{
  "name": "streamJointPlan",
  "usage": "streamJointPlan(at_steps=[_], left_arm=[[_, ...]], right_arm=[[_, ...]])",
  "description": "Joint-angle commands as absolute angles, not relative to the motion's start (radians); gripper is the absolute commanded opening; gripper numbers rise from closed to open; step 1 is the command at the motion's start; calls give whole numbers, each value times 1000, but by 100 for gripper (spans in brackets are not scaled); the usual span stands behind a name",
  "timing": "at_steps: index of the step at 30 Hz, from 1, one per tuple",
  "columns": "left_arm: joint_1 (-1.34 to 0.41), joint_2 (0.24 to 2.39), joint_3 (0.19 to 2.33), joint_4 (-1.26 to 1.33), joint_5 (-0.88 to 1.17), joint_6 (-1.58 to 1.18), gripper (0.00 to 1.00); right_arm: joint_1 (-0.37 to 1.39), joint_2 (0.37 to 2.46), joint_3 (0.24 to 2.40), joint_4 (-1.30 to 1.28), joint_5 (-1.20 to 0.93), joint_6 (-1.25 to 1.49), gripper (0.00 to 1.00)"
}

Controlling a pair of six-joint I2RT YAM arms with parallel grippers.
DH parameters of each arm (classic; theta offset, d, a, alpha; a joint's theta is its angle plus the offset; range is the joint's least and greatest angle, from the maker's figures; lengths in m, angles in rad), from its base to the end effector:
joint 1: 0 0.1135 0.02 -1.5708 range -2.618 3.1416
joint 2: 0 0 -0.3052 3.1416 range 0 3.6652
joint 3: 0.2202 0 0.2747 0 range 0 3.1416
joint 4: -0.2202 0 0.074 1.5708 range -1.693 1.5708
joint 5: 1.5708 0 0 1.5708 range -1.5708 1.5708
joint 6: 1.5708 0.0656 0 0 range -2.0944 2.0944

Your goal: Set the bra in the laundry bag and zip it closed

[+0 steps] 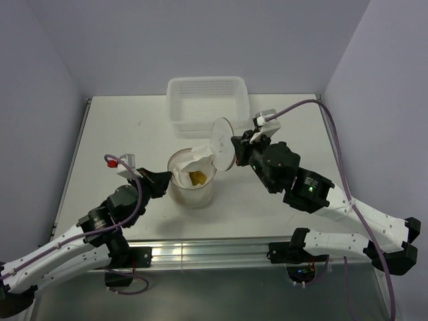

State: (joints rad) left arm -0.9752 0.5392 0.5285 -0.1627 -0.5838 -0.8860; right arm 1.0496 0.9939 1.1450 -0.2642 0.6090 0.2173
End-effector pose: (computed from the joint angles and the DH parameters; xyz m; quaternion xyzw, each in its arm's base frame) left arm 0.1161 -0.1069 0.3051 -0.1522 0.7408 -0.3624 0.5447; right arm 0.1503 0.1864 0.4546 -0.1050 0.7316 0.1958 0.6445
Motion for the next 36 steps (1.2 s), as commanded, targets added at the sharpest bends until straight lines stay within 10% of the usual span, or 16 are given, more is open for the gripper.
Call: streamJointPlan(at_steps=[1,10,36], left_arm=[[-979,506,447,-234,-626,-969,0],[-979,430,593,-434,-614,-922,54],[-1011,1189,836,-184,-425,-692,1]], right_arm=[[1052,1073,1049,-247,590,290,0],[1054,1035,1043,-183,546,268,0],[1054,962,1051,-135,494,256,0]])
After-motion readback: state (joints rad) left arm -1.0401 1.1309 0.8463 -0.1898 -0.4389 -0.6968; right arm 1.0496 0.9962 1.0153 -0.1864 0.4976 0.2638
